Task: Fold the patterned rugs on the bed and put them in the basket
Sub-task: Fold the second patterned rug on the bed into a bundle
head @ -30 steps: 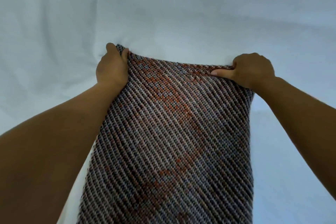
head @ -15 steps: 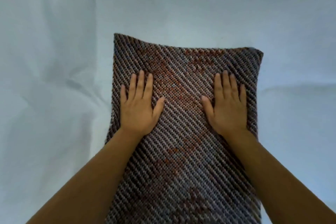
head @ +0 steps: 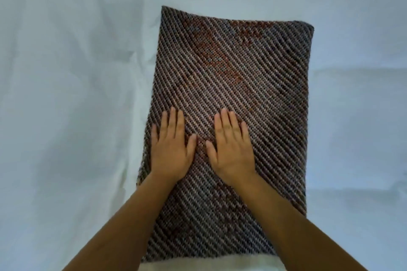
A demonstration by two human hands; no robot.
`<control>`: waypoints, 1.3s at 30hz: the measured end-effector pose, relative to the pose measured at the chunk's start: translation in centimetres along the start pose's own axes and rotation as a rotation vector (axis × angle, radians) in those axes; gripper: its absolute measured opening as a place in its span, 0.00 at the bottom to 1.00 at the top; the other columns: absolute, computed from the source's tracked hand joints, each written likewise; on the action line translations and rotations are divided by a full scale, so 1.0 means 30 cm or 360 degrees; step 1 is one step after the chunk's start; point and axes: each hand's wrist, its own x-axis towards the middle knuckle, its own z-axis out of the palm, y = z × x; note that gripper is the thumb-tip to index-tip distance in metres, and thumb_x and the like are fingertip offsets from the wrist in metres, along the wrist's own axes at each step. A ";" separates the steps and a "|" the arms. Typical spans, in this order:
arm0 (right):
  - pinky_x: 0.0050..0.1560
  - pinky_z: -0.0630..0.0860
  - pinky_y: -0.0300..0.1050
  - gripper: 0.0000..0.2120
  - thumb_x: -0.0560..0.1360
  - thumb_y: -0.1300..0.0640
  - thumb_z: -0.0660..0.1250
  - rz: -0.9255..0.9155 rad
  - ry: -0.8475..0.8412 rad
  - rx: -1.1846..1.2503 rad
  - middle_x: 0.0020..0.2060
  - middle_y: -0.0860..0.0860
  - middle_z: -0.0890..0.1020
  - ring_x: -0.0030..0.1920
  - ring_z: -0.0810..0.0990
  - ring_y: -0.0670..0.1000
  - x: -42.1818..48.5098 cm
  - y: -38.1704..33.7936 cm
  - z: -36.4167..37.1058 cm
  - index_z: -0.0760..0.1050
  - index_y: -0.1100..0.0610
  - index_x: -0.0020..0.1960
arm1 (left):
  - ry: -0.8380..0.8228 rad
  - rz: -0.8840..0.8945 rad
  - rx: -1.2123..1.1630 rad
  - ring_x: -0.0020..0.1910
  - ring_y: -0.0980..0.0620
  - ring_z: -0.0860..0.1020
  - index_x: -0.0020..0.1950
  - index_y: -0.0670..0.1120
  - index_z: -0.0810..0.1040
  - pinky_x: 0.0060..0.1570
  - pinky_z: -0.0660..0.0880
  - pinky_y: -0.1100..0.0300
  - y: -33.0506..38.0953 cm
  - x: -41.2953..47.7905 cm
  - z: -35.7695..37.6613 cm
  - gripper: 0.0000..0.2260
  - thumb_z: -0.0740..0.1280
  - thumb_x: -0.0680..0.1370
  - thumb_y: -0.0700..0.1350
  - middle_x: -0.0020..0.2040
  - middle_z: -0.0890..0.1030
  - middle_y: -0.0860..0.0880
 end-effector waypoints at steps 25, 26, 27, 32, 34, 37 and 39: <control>0.71 0.50 0.60 0.37 0.76 0.35 0.39 0.0301 -0.0141 -0.0105 0.73 0.59 0.62 0.73 0.58 0.60 -0.479 0.233 0.115 0.57 0.60 0.74 | -0.0181 -0.0069 -0.0097 0.74 0.51 0.39 0.74 0.47 0.39 0.71 0.37 0.55 -0.114 -0.487 0.168 0.31 0.41 0.76 0.62 0.75 0.41 0.48; 0.71 0.49 0.61 0.37 0.76 0.35 0.41 0.0263 -0.0140 -0.0124 0.73 0.60 0.62 0.73 0.58 0.61 -0.451 0.240 0.098 0.57 0.59 0.74 | -0.0168 -0.0088 -0.0166 0.73 0.53 0.38 0.73 0.47 0.38 0.71 0.36 0.55 -0.112 -0.464 0.152 0.31 0.40 0.76 0.62 0.74 0.40 0.49; 0.71 0.48 0.62 0.36 0.75 0.36 0.43 0.0222 -0.0137 -0.0135 0.73 0.59 0.62 0.74 0.58 0.61 -0.416 0.252 0.078 0.57 0.58 0.74 | -0.0143 -0.0095 -0.0232 0.73 0.54 0.37 0.73 0.47 0.37 0.71 0.35 0.56 -0.110 -0.433 0.132 0.31 0.40 0.75 0.62 0.74 0.40 0.50; 0.72 0.39 0.58 0.35 0.74 0.37 0.42 0.0026 -0.0024 -0.0248 0.76 0.56 0.55 0.76 0.50 0.57 -0.147 0.334 -0.074 0.53 0.53 0.75 | 0.0008 0.0073 -0.0253 0.73 0.54 0.37 0.75 0.46 0.39 0.70 0.36 0.56 -0.031 -0.103 -0.031 0.31 0.44 0.79 0.60 0.77 0.42 0.48; 0.72 0.38 0.56 0.36 0.73 0.36 0.39 -0.0010 -0.0008 -0.0280 0.76 0.55 0.52 0.76 0.47 0.55 -0.029 0.348 -0.121 0.49 0.53 0.76 | -0.0018 0.0188 -0.0143 0.75 0.50 0.40 0.76 0.45 0.41 0.71 0.37 0.54 0.032 0.063 -0.087 0.30 0.45 0.80 0.59 0.77 0.43 0.47; 0.73 0.40 0.55 0.34 0.75 0.37 0.41 -0.0018 0.0055 -0.0273 0.77 0.54 0.50 0.76 0.46 0.54 0.129 0.354 -0.170 0.48 0.52 0.76 | -0.0093 0.0320 0.0049 0.76 0.49 0.40 0.76 0.46 0.40 0.72 0.39 0.52 0.117 0.287 -0.141 0.31 0.44 0.80 0.61 0.77 0.42 0.47; 0.73 0.42 0.55 0.32 0.77 0.38 0.43 0.0041 0.0118 -0.0255 0.77 0.54 0.49 0.76 0.45 0.54 0.238 0.365 -0.200 0.48 0.52 0.76 | -0.0139 0.0403 0.0191 0.76 0.49 0.40 0.76 0.47 0.39 0.72 0.40 0.50 0.149 0.431 -0.169 0.32 0.44 0.79 0.62 0.77 0.41 0.48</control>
